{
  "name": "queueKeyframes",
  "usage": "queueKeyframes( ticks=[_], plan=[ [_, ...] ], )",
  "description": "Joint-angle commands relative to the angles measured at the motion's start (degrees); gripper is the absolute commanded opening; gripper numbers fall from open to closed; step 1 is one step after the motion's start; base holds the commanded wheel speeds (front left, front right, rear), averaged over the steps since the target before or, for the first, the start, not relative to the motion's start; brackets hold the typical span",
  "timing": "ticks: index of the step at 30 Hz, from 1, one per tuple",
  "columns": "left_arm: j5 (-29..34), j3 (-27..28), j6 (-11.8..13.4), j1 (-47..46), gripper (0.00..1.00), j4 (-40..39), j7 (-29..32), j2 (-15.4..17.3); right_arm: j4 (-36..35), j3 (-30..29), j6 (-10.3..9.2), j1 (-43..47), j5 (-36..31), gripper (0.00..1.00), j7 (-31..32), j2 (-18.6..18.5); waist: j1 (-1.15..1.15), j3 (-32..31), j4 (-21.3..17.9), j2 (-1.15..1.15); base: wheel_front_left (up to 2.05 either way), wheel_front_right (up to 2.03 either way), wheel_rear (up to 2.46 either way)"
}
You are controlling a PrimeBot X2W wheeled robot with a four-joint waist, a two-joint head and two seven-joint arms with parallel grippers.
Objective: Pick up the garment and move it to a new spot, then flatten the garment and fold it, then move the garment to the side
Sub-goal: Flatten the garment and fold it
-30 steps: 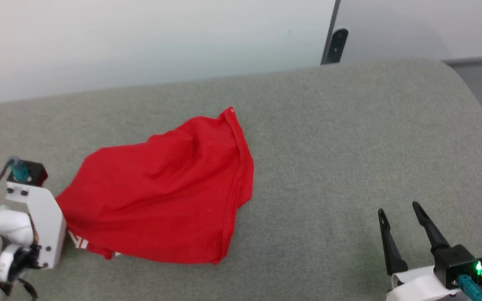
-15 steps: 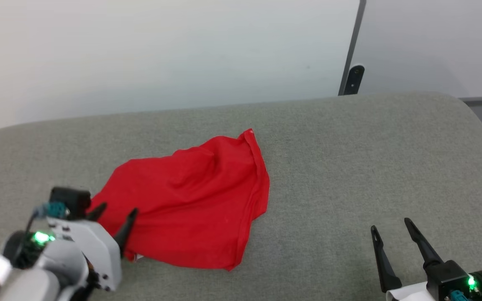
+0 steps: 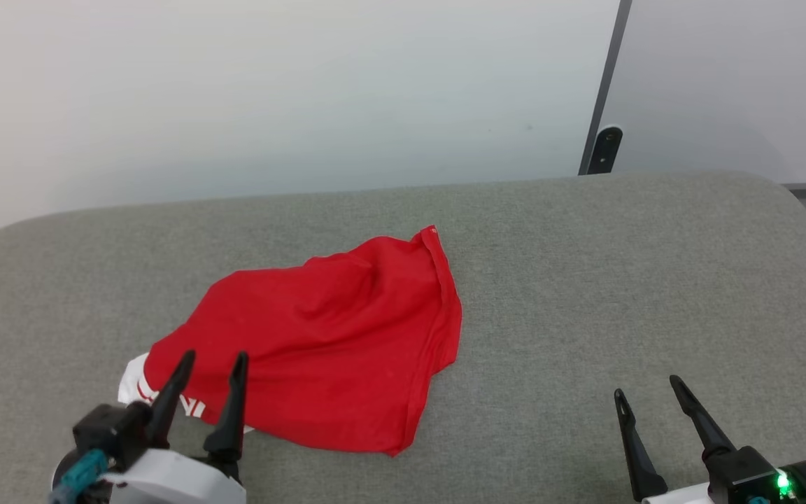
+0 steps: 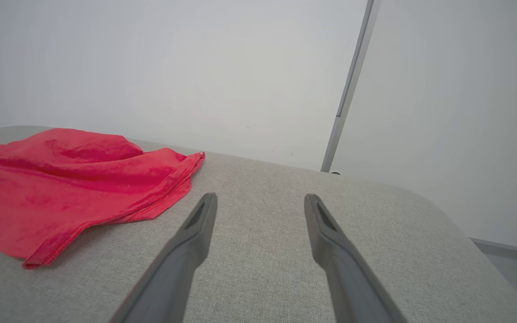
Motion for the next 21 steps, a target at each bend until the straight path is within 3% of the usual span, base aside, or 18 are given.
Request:
queueKeyframes(
  ticks=[1,7,13,21],
  plan=[
    [0.64,0.76,-0.38,0.91,1.0,0.47,-1.23,-0.86,-0.02,-0.08,-0.06,0.85,0.14,1.0,-0.05,0.09,0.0,-0.31,0.31,0.0,0.0,0.0,0.0],
    [4.04,5.18,-1.42,3.34,1.0,0.21,-2.09,-4.58,-0.58,-0.29,-0.06,1.33,0.16,1.0,-0.05,0.07,0.0,-1.21,0.67,0.0,0.0,0.0,0.0],
    [9.72,9.13,-4.56,5.52,1.0,-0.87,-2.0,-8.76,-1.12,-1.32,-0.06,2.03,0.3,1.0,-0.05,0.07,0.0,-1.62,1.23,0.0,0.0,0.0,0.0],
    [15.75,11.38,-7.38,4.05,1.0,0.5,-2.01,-11.75,-1.16,-0.98,-0.06,1.95,-0.61,1.0,-0.05,0.09,0.0,-1.36,3.16,0.0,0.0,0.0,0.0]
  ],
)
